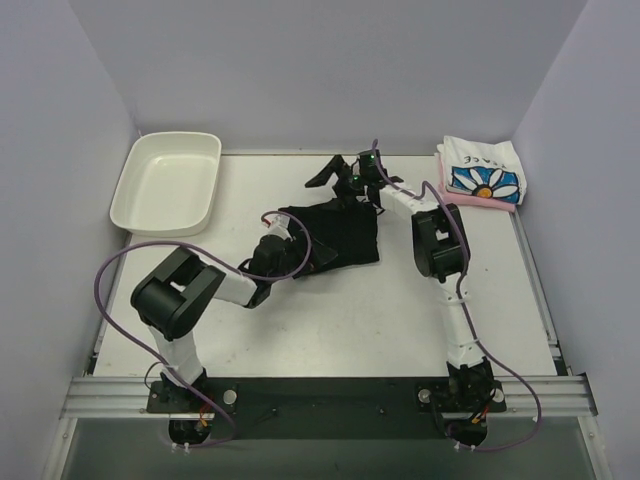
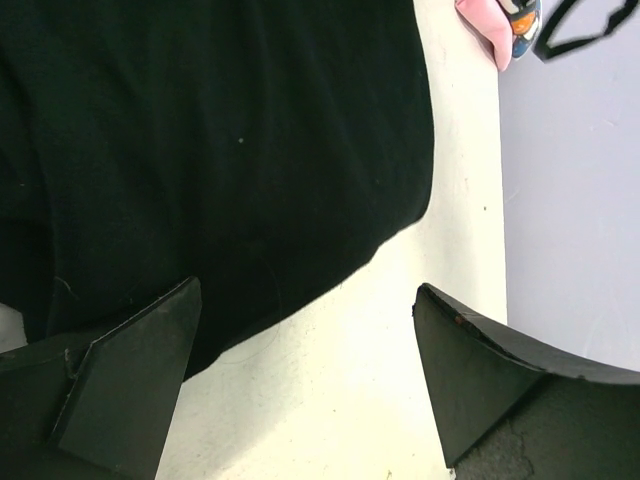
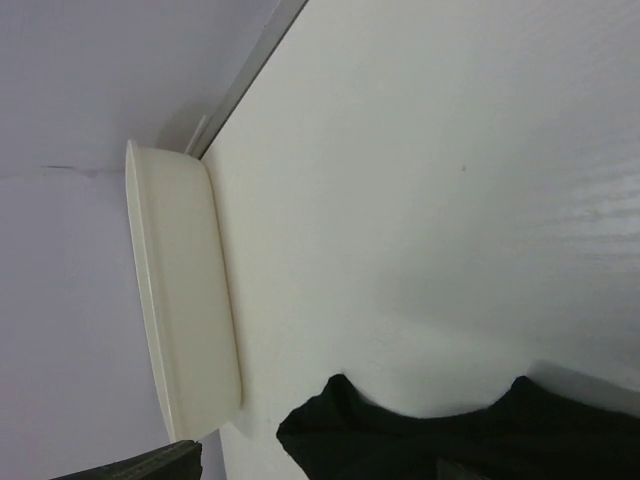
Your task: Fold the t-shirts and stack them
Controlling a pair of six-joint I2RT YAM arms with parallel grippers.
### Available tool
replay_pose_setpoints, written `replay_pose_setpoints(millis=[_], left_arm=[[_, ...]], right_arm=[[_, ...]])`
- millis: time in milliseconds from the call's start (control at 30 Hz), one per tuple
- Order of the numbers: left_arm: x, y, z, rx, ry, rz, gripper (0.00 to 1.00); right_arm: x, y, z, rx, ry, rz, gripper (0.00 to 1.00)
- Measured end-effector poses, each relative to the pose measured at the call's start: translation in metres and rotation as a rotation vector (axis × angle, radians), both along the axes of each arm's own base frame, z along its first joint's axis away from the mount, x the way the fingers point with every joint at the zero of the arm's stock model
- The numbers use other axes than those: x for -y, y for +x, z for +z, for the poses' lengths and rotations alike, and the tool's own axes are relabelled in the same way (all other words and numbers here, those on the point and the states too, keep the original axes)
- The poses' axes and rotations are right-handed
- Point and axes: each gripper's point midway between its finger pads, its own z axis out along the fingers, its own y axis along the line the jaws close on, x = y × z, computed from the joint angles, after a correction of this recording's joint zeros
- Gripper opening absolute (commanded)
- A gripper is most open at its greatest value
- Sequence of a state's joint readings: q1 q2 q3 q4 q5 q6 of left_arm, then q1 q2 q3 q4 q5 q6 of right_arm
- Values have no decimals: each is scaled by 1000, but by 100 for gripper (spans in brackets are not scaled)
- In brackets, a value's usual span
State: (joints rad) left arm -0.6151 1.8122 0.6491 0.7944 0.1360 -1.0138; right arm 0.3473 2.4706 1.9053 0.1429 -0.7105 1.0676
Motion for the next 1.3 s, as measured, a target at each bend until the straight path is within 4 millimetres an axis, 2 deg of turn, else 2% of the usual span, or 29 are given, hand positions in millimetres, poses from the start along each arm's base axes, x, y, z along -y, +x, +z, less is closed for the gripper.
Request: replay_pose_setpoints(millis=[133, 233, 300, 367, 433, 533, 667, 733, 800, 833, 967, 1067, 1200, 1300], left_arm=[[3, -6, -1, 5, -4, -13, 97], [1, -10, 2, 0, 2, -18, 97], [-2, -14, 12, -1, 14, -22, 97], [-2, -15, 31, 20, 24, -33, 97], [3, -9, 64, 67, 17, -42, 97], [11, 3, 125, 172, -7, -53, 98], [20, 20, 192, 302, -20, -61, 97], [22, 26, 206, 349, -13, -57, 97], [23, 32, 203, 364, 13, -54, 98], [24, 36, 199, 364, 26, -54, 97], [32, 63, 158, 313, 96, -63, 98], [33, 79, 119, 252, 136, -68, 98], [30, 95, 74, 180, 166, -75, 97], [28, 105, 53, 146, 171, -79, 98]], right_arm=[[-2, 9, 0, 41, 26, 11, 100], [8, 14, 4, 91, 10, 14, 100], [20, 16, 9, 131, -23, 5, 100], [37, 13, 21, 168, -70, -7, 100], [50, 11, 47, 227, -114, -18, 100], [69, 4, 109, 361, -158, -45, 100], [84, -32, 195, 538, -166, -65, 100], [91, -56, 220, 593, -165, -75, 100], [98, -79, 225, 609, -173, -83, 100], [102, -90, 221, 602, -181, -83, 100], [116, -132, 185, 533, -223, -85, 100], [121, -156, 169, 501, -236, -81, 100], [121, -178, 176, 529, -232, -71, 100], [113, -191, 184, 566, -224, -47, 100]])
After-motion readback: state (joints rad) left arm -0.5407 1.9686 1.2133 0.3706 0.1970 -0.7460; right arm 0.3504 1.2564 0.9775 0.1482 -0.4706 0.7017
